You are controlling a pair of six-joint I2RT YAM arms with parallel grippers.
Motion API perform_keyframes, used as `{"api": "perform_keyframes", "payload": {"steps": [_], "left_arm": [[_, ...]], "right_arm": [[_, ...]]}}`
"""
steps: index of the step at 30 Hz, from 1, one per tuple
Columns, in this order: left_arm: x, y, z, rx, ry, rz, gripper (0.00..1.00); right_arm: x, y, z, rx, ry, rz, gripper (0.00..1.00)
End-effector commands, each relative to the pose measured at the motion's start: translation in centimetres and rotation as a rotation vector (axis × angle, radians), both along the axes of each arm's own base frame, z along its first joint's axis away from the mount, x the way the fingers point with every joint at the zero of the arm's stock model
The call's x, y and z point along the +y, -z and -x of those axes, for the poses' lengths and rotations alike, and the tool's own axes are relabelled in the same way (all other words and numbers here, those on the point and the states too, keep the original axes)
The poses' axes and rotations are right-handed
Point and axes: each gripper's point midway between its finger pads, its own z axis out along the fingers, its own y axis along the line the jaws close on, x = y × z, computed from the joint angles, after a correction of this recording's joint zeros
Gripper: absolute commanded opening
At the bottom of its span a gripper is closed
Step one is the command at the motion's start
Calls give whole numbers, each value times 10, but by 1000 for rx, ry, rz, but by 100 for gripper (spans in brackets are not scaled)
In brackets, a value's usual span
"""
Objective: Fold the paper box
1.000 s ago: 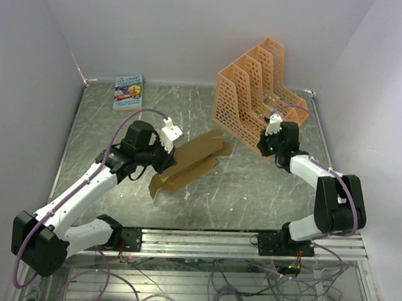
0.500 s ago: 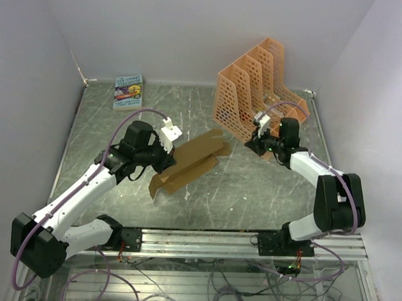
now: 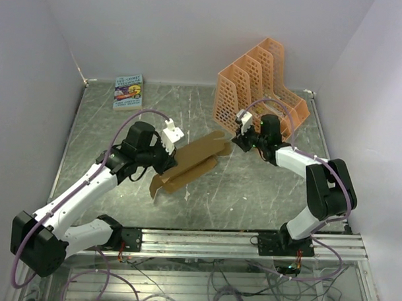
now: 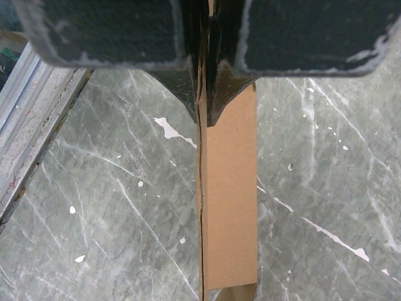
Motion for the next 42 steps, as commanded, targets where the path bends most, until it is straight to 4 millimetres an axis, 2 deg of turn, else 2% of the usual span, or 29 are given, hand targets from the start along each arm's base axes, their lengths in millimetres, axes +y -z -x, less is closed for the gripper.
{"api": "perform_keyframes", "payload": {"steps": [1, 7, 10, 15, 20, 29, 33, 36, 37, 42], "left_arm": [[-3, 2, 4, 15, 25, -16, 7], [-3, 4, 3, 21, 25, -27, 7], [-2, 5, 3, 22, 22, -32, 7], [-2, 3, 3, 16, 21, -29, 7], [-1, 3, 3, 14, 19, -29, 7], [-1, 3, 3, 13, 16, -25, 7], [-1, 2, 3, 13, 15, -24, 7], [-1, 3, 3, 17, 13, -26, 7], [-1, 3, 3, 16, 14, -26, 7], [-1, 3, 4, 15, 18, -23, 7]], "right_arm": [[-4, -18, -9, -73, 10, 19, 0], [11, -2, -13, -20, -49, 1, 0], [21, 5, -6, 7, -110, -12, 0], [30, 8, 22, 41, -249, -42, 0], [35, 1, 50, 48, -356, -93, 0], [44, 5, 63, 109, -394, -165, 0], [46, 9, 57, 153, -355, -193, 3], [45, 11, 44, 191, -292, -203, 6], [43, 12, 39, 205, -263, -209, 9], [26, 18, 12, 225, -135, -203, 10]]}}
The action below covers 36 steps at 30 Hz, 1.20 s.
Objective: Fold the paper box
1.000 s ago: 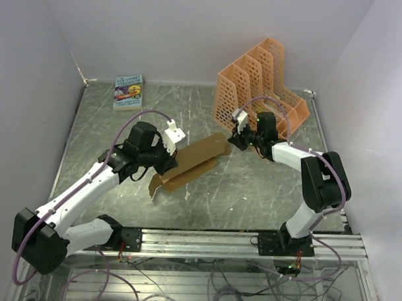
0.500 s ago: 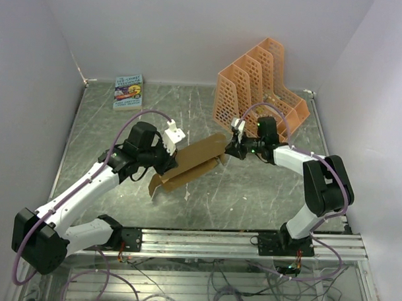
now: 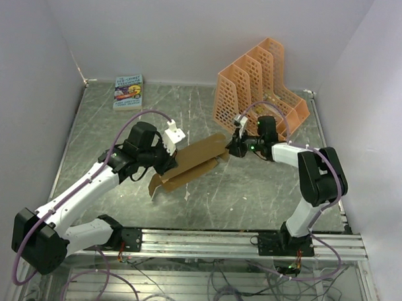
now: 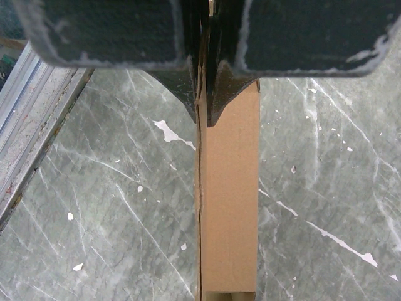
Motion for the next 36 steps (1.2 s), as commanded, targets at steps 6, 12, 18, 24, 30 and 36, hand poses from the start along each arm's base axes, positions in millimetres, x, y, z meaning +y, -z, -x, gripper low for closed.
{"api": "perform_keyframes", "payload": {"steps": [6, 12, 18, 24, 30, 36], "left_arm": [[0, -4, 3, -1, 11, -4, 7], [0, -4, 3, -3, 11, -5, 7], [0, -4, 2, -3, 10, -6, 7], [1, -5, 2, -8, 5, -5, 7], [1, -6, 1, -10, -2, -5, 7], [0, -6, 0, -6, -10, 7, 7]], "right_arm": [[-9, -8, -48, -67, 98, 30, 13], [13, -9, -50, -76, -16, 16, 15], [22, 2, -45, -41, -134, 11, 15], [22, -1, -16, -48, -250, -17, 13], [21, -9, 5, -62, -280, -46, 12], [22, -11, 20, -58, -291, -52, 12]]}}
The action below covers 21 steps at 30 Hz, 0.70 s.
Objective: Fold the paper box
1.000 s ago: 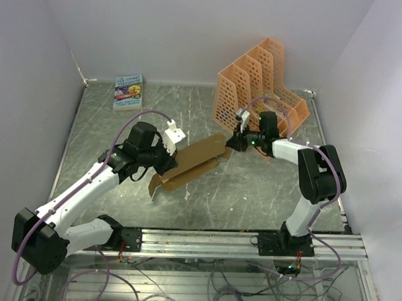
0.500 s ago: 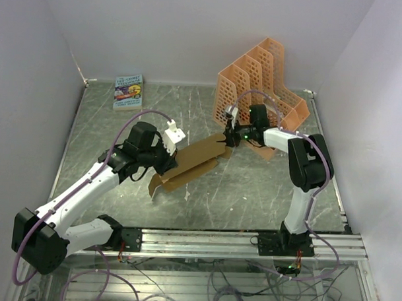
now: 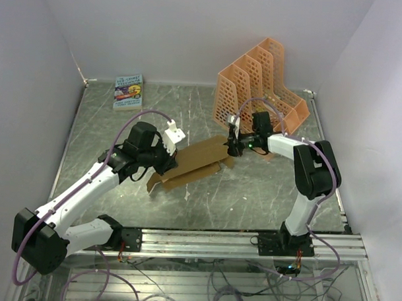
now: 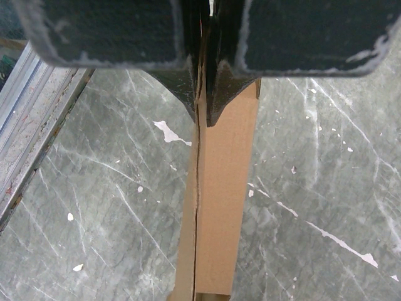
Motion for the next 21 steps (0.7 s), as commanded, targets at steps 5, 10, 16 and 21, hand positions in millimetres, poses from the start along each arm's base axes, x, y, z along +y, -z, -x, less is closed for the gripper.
{"api": "perform_keyframes", "payload": {"steps": [5, 10, 16, 21], "left_arm": [[0, -6, -1, -9, -22, 8, 7], [3, -7, 0, -14, -26, 3, 7], [3, -10, 3, -22, -14, 10, 7], [1, -10, 6, -20, 6, 11, 7]], "right_arm": [[5, -12, 23, 18, -33, -37, 14], [0, -7, 31, 53, -15, -19, 15], [-5, -8, 40, 76, -17, -6, 17], [-6, -6, 45, 88, -11, -9, 18]]}}
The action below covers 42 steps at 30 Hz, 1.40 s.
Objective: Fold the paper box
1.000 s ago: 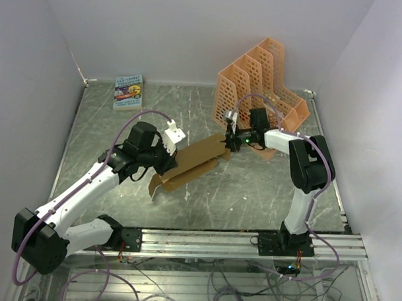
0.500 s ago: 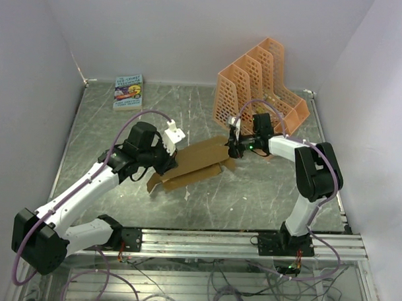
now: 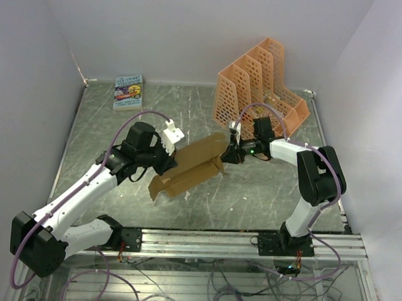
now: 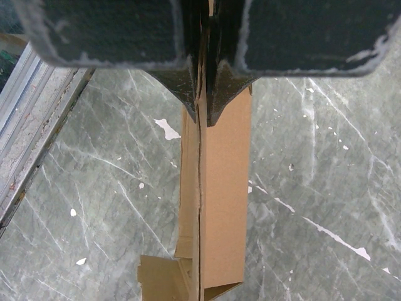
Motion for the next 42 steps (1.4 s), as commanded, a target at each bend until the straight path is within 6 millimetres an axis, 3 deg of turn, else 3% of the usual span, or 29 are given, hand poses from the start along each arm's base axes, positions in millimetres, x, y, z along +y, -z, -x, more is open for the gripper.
{"api": "perform_keyframes", "payload": {"steps": [1, 22, 31, 42], "left_arm": [[0, -2, 5, -6, 17, -5, 7], [-7, 2, 8, 13, 32, -12, 7], [-10, 3, 5, 22, 25, -2, 7], [-12, 3, 6, 21, 30, 13, 7]], "right_arm": [[0, -6, 9, 13, -5, -19, 18], [0, -18, 12, 44, 108, -88, 54], [-1, -11, 6, 75, 250, -130, 55], [16, -5, 13, 15, 252, -150, 52]]}}
